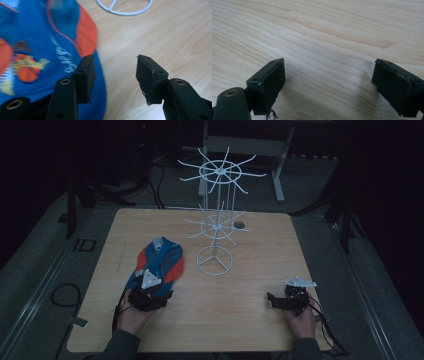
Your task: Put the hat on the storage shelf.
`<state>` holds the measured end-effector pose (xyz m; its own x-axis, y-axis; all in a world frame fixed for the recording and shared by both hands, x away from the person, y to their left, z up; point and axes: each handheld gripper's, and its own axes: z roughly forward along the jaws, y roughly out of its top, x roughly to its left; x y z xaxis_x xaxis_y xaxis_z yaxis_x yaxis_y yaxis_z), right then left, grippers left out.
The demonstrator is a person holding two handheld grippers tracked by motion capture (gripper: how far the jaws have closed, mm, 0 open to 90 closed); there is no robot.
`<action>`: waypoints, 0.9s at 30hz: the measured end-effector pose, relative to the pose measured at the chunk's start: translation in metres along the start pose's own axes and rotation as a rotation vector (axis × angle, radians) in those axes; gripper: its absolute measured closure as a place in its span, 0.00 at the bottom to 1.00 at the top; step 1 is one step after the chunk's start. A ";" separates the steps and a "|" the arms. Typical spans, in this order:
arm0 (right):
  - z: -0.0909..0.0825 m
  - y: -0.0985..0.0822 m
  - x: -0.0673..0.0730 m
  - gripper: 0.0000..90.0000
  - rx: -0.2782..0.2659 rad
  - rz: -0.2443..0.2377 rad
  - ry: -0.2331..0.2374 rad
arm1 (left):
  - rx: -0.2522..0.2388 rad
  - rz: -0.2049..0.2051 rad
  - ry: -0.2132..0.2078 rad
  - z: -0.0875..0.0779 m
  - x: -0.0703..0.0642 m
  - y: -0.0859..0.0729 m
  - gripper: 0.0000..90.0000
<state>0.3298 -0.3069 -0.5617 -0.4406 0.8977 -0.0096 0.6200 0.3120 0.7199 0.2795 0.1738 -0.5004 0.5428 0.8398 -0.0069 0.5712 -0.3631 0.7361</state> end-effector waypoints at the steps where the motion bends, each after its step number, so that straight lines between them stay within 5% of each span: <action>1: 0.000 0.000 0.000 0.13 0.000 0.001 0.000 | -0.003 -0.002 0.005 -0.002 0.002 0.001 0.56; 13: 0.000 0.000 0.000 0.13 0.001 0.003 0.000 | -0.003 -0.025 0.114 -0.004 0.037 0.029 0.47; 27: 0.000 0.000 0.000 0.13 0.001 0.002 0.000 | 0.105 -0.054 0.128 0.026 0.056 0.070 0.46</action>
<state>0.3297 -0.3068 -0.5617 -0.4395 0.8982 -0.0082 0.6212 0.3105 0.7195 0.3658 0.1848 -0.4674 0.4305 0.9014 0.0460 0.6625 -0.3502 0.6621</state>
